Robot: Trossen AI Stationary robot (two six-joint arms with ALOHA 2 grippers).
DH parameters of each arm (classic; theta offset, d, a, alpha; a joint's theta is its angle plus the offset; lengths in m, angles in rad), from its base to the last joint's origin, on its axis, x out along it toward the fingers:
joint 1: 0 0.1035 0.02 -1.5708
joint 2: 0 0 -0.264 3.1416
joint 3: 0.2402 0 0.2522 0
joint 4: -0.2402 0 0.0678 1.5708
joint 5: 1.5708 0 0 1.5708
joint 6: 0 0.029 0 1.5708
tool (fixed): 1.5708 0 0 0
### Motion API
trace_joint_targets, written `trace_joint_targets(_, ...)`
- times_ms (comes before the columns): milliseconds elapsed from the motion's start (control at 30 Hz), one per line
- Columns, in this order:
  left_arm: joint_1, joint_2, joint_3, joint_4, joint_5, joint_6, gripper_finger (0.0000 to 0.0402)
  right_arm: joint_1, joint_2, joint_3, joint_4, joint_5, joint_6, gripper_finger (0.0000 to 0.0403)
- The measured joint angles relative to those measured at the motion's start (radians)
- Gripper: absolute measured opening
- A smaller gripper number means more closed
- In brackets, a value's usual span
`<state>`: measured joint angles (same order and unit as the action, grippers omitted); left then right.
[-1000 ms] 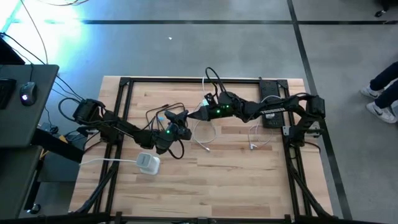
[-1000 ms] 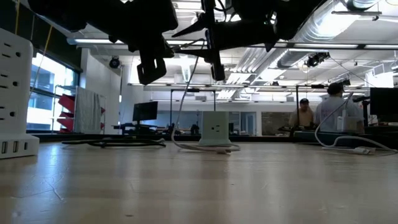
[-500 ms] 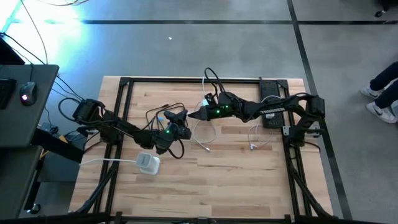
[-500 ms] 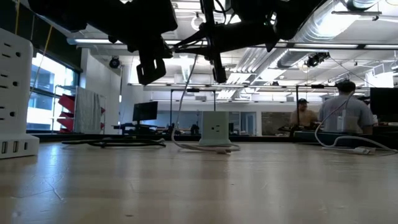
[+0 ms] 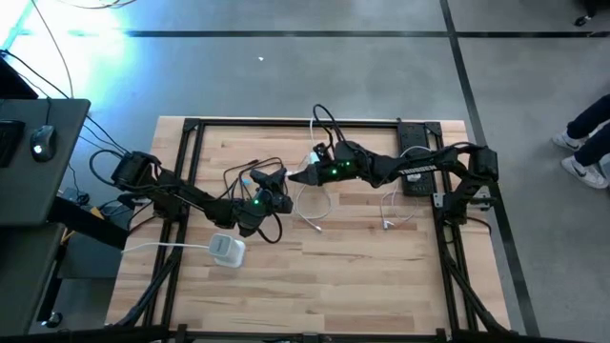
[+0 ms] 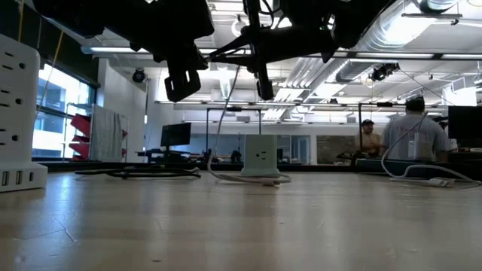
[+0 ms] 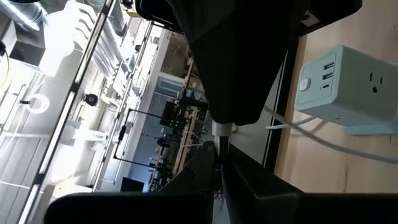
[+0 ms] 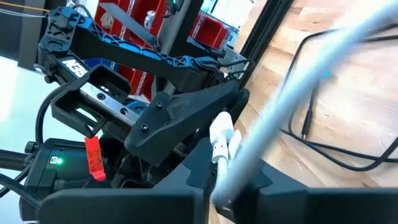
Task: Insert USB
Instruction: Insert the white charger cable into the light green outlet extension
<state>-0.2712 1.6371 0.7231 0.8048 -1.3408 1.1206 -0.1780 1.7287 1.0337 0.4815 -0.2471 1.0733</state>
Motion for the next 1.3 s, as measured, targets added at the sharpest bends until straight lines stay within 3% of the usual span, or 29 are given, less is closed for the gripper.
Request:
trace_joint_targets(300, -0.012, 0.000, 0.000, 0.000, 0.034, 0.024, 0.0000, -0.001, 0.000, 0.000, 0.019, -0.019, 0.001, 0.0110)
trace_joint_targets(500, -0.012, 0.000, 0.000, 0.000, 0.041, 0.025, 0.0000, -0.001, 0.000, 0.000, 0.020, -0.019, 0.003, 0.0120)
trace_joint_targets(633, -0.012, 0.000, 0.000, 0.000, 0.040, 0.025, 0.0000, -0.001, 0.000, 0.000, 0.019, -0.027, 0.014, 0.0105)
trace_joint_targets(1000, -0.012, 0.000, 0.000, 0.001, 0.033, 0.026, 0.0000, -0.008, 0.000, 0.000, -0.003, -0.046, 0.030, 0.0015)
trace_joint_targets(1300, -0.012, 0.000, 0.000, -0.001, 0.022, 0.002, 0.0002, -0.009, 0.000, 0.000, -0.010, -0.067, -0.020, 0.0005)
